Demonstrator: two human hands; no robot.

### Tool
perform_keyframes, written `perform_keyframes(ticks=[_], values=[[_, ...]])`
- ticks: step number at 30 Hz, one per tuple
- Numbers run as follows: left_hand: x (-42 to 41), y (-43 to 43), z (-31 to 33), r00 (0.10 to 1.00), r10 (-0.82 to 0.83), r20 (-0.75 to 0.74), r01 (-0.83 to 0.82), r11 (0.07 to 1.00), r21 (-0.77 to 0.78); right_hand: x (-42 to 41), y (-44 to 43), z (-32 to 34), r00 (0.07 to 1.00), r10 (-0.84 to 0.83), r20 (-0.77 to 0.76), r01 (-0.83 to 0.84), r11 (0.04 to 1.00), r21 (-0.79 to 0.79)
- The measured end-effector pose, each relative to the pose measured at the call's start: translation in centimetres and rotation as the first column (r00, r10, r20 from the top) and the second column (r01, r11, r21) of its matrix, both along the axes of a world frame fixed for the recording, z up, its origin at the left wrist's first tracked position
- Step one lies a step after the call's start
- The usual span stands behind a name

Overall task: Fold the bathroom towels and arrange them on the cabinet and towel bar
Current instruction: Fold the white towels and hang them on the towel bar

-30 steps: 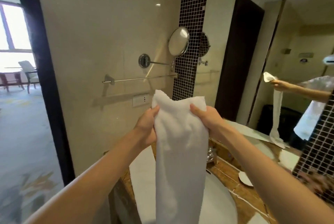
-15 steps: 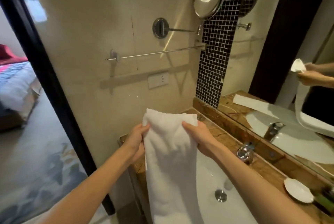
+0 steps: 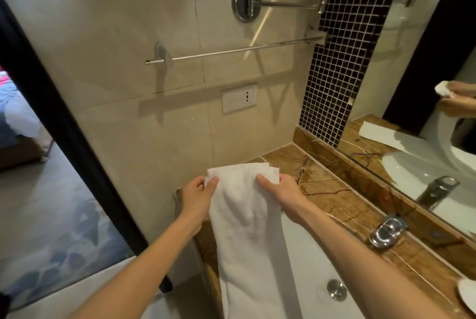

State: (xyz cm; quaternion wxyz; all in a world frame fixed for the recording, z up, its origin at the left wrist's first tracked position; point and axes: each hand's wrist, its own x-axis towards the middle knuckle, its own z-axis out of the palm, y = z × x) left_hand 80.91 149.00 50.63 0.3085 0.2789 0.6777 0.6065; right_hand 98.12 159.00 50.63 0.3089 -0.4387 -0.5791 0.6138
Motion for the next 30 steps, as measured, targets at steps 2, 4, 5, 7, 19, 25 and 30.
perform_keyframes(ticks=[2,4,5,7,19,25,30], values=[[-1.2,1.6,-1.3,1.000,-0.006,0.007,0.006,1.000,-0.019,-0.9,0.9,-0.6,1.000,-0.020,0.005,0.020,1.000,-0.007],[-2.3,3.2,-2.6,1.000,-0.010,0.025,0.011,0.999,-0.031,-1.7,1.9,-1.3,0.999,-0.041,-0.007,0.041,0.999,-0.036],[-2.8,3.9,-3.3,0.999,-0.011,0.032,0.013,0.999,-0.040,-2.1,2.4,-1.8,0.998,-0.054,-0.014,0.053,0.998,-0.045],[-3.8,5.3,-4.4,0.999,-0.009,0.045,0.011,0.998,-0.055,-2.9,3.4,-2.7,0.997,-0.074,-0.018,0.072,0.996,-0.054],[-8.9,11.8,-11.9,0.845,-0.409,-0.344,0.338,0.908,-0.247,-6.4,8.1,-10.7,0.949,-0.138,0.284,0.131,0.990,0.042],[-10.4,15.0,-14.5,0.812,-0.457,-0.363,0.353,0.880,-0.318,-7.9,10.5,-12.5,0.975,-0.164,0.147,0.162,0.986,0.026],[-10.6,17.1,-16.8,0.844,-0.439,-0.310,0.341,0.883,-0.323,-8.7,12.1,-14.3,0.984,-0.106,0.145,0.111,0.994,-0.024]])
